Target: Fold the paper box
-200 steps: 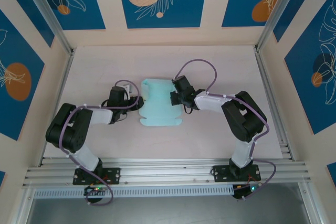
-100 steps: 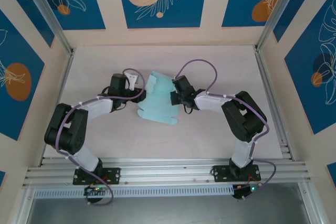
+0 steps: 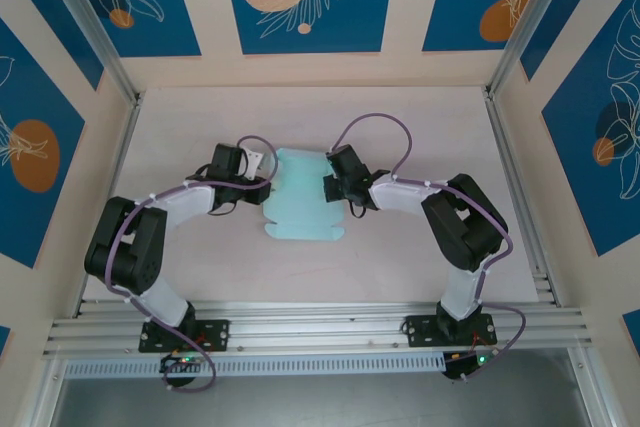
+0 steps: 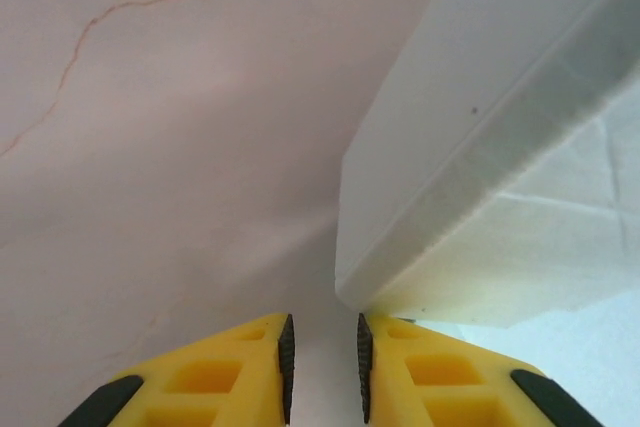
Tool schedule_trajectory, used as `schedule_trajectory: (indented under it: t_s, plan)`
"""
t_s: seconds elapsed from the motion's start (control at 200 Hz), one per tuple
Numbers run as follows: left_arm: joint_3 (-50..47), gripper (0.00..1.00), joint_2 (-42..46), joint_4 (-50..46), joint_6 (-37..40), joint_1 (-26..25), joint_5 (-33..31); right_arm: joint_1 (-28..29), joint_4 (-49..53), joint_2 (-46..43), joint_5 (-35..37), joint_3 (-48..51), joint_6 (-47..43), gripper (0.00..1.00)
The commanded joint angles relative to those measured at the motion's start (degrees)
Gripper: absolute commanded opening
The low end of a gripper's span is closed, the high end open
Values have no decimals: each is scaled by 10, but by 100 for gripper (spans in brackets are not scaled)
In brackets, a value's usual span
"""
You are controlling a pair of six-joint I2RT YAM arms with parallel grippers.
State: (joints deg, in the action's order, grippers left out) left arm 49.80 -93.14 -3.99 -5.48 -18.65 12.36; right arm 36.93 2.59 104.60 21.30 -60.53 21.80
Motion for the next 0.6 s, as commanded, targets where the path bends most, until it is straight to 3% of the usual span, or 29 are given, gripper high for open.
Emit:
schedule_trajectory:
  t_s: [0.0, 0.205, 0.355, 0.485, 0.595]
  plan:
    - [20, 26, 26, -29, -37, -1, -14, 9, 64, 11, -3, -7, -17, 8]
    - [-6, 27, 48, -50, -70, -1, -13, 8, 55, 14, -3, -6, -19, 8]
    - [-3, 27, 62, -101, -101, -1, -93, 8, 51, 17, -6, -9, -20, 8]
    - [-26, 28, 101, -63, -112, -1, -123, 9, 47, 17, -7, -6, -19, 8]
    - [-34, 29, 111, -13, -82, -1, -99, 9, 45, 18, -10, -6, -20, 8]
